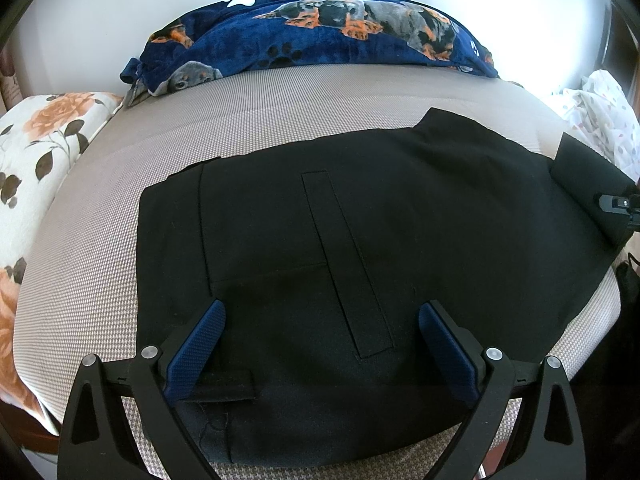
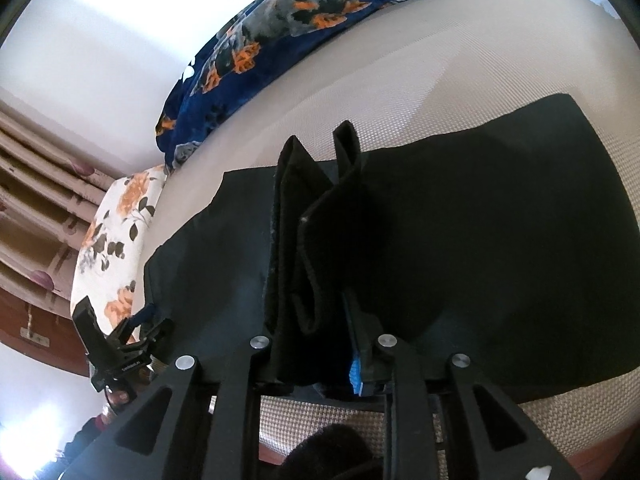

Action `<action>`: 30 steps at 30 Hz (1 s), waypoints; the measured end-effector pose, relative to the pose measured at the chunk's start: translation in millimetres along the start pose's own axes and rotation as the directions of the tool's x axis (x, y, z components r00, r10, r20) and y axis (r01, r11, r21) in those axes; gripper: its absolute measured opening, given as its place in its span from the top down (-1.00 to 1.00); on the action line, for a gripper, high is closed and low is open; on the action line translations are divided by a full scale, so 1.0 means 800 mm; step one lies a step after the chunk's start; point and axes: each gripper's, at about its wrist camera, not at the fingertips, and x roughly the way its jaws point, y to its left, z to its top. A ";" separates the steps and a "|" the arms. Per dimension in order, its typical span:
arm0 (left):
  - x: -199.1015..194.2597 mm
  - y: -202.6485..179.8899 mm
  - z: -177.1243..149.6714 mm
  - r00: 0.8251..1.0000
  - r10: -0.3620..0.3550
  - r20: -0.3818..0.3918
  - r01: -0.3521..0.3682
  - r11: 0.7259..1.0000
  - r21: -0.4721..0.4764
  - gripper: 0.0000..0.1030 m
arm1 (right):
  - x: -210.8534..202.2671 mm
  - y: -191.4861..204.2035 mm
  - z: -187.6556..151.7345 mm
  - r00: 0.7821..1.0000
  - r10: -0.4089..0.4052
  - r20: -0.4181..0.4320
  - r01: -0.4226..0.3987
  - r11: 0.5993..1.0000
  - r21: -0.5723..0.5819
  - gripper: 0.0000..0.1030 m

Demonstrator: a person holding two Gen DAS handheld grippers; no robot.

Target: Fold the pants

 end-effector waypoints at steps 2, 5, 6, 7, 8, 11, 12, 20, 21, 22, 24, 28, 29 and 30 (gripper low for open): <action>0.000 0.000 0.000 1.000 0.000 0.000 0.000 1.000 0.000 -0.89 | 0.001 0.002 0.000 1.000 0.003 -0.002 -0.003 1.000 -0.001 0.50; 0.000 0.000 0.001 1.000 0.001 0.000 -0.001 1.000 0.001 -0.89 | 0.002 0.004 -0.001 1.000 0.002 -0.007 -0.002 1.000 -0.006 0.44; 0.000 0.000 0.001 1.000 0.001 -0.001 -0.001 1.000 0.001 -0.90 | 0.001 0.004 -0.001 1.000 0.004 -0.009 -0.004 1.000 -0.007 0.42; 0.000 -0.001 0.001 1.000 0.001 -0.001 -0.001 1.000 0.002 -0.90 | 0.002 0.004 -0.001 1.000 0.008 -0.012 -0.008 1.000 -0.007 0.40; 0.000 0.000 0.000 1.000 0.001 -0.001 -0.001 1.000 0.001 -0.90 | 0.003 0.004 -0.002 1.000 0.014 -0.017 -0.014 1.000 -0.005 0.35; 0.000 -0.001 0.000 1.000 0.002 -0.001 -0.002 1.000 0.002 -0.90 | 0.005 0.004 -0.002 0.999 0.040 -0.032 -0.040 0.999 0.007 0.21; 0.000 -0.001 0.000 1.000 0.002 -0.001 -0.002 1.000 0.002 -0.90 | 0.005 0.004 -0.002 0.998 0.049 -0.036 -0.049 0.999 0.009 0.15; 0.000 0.001 0.000 1.000 0.003 -0.001 -0.003 1.000 0.003 -0.90 | 0.010 0.012 -0.006 0.993 0.091 -0.072 -0.091 0.996 0.001 -0.10; 0.000 -0.001 0.000 1.000 0.003 -0.001 -0.003 1.000 0.003 -0.90 | 0.012 0.014 -0.007 0.992 0.095 -0.080 -0.096 0.995 -0.001 -0.10; 0.000 -0.001 0.000 1.000 0.003 -0.001 -0.003 1.000 0.003 -0.90 | 0.013 0.015 -0.008 0.991 0.099 -0.086 -0.100 0.995 -0.003 -0.10; -0.001 -0.001 0.001 1.000 0.004 -0.002 -0.004 1.000 0.003 -0.91 | 0.017 0.017 -0.009 0.988 0.110 -0.105 -0.111 0.994 -0.002 -0.11; -0.001 -0.002 0.001 1.000 0.004 -0.002 -0.004 1.000 0.003 -0.91 | 0.021 0.018 -0.012 0.985 0.122 -0.123 -0.123 0.992 0.001 -0.12; -0.001 -0.001 0.001 1.000 0.005 -0.002 -0.005 1.000 0.004 -0.91 | 0.021 0.017 -0.012 0.984 0.125 -0.124 -0.125 0.992 0.003 -0.12; -0.001 -0.002 0.001 1.000 0.005 -0.002 -0.005 1.000 0.004 -0.91 | 0.021 0.017 -0.012 0.984 0.128 -0.124 -0.129 0.992 0.005 -0.13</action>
